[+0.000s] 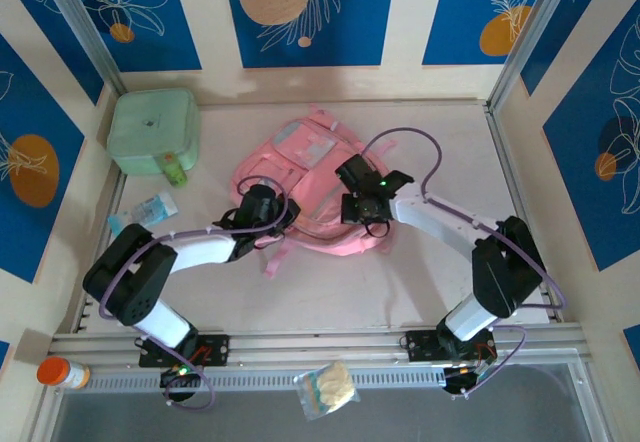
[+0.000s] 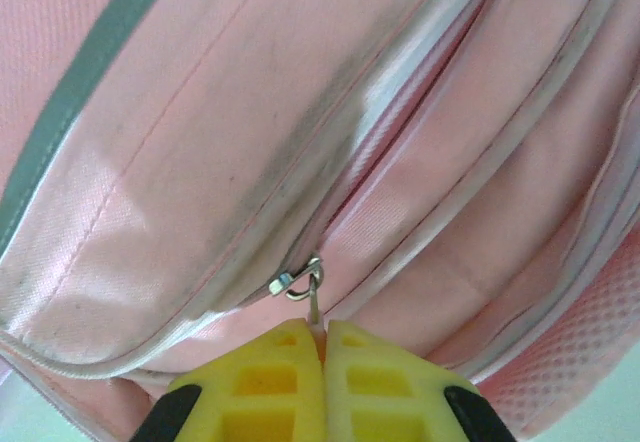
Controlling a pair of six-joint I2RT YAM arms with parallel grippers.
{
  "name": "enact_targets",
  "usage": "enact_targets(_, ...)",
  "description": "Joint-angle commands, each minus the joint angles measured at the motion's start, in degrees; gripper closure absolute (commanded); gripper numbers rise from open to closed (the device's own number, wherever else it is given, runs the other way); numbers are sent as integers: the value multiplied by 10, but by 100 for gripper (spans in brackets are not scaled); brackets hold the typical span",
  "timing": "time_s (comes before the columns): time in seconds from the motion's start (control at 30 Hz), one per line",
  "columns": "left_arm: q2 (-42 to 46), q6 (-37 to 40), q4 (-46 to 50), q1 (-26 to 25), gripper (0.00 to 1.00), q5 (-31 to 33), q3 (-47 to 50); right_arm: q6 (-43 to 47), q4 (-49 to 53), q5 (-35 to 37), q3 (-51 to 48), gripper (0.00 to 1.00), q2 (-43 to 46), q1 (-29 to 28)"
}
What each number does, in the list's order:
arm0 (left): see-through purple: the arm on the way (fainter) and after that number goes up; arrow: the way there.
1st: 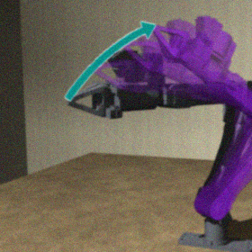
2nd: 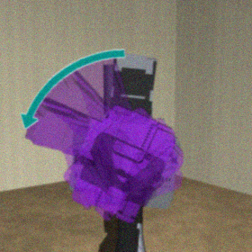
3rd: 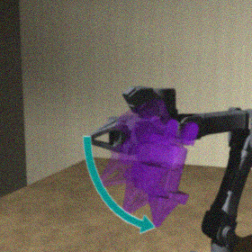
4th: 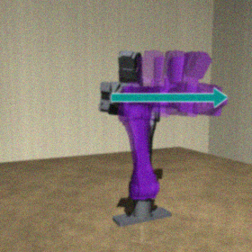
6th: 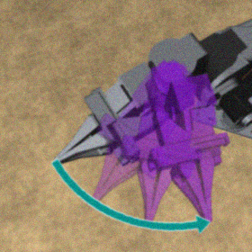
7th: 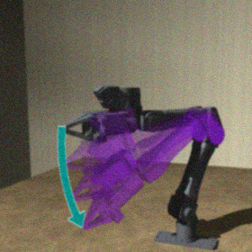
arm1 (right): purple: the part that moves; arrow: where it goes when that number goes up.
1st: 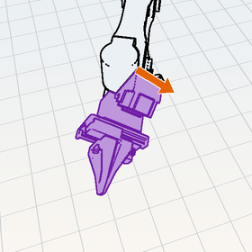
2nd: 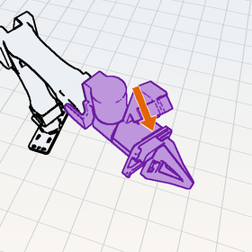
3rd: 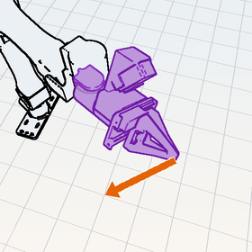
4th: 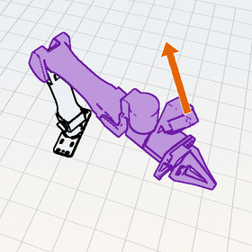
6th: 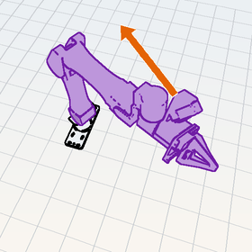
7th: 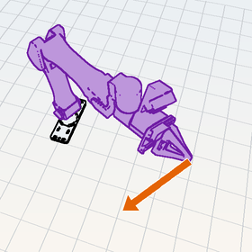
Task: Pack the student bag
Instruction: Zip the student bag at the center of the table.
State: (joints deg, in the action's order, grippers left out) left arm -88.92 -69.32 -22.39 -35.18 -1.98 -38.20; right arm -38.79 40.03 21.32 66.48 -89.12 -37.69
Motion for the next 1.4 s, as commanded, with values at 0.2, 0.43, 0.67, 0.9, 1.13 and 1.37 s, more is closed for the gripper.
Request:
enact_targets(0.2, -20, 151, 102, 125, 100, -80, -79, 19, 11, -42, -16, 100, 21, -97)
enact_targets(0.43, -61, 213, 133, 188, 84, -160, -161, -29, -12, -47, 73, 100, -69, -162)
enact_targets(0.67, 43, 137, 109, 179, 58, -176, -53, -39, 4, -27, 70, 100, -82, -148)
enact_targets(0.9, 134, 6, 101, 76, 48, -81, 39, -48, -10, -40, 62, 100, -75, -147)
enact_targets(1.13, 111, -79, 67, 4, 47, -5, 54, -45, -11, -38, 61, 100, -74, -150)
enact_targets(1.37, 71, -90, 32, -8, 67, 21, 32, -48, -18, -32, 51, 100, -75, -154)
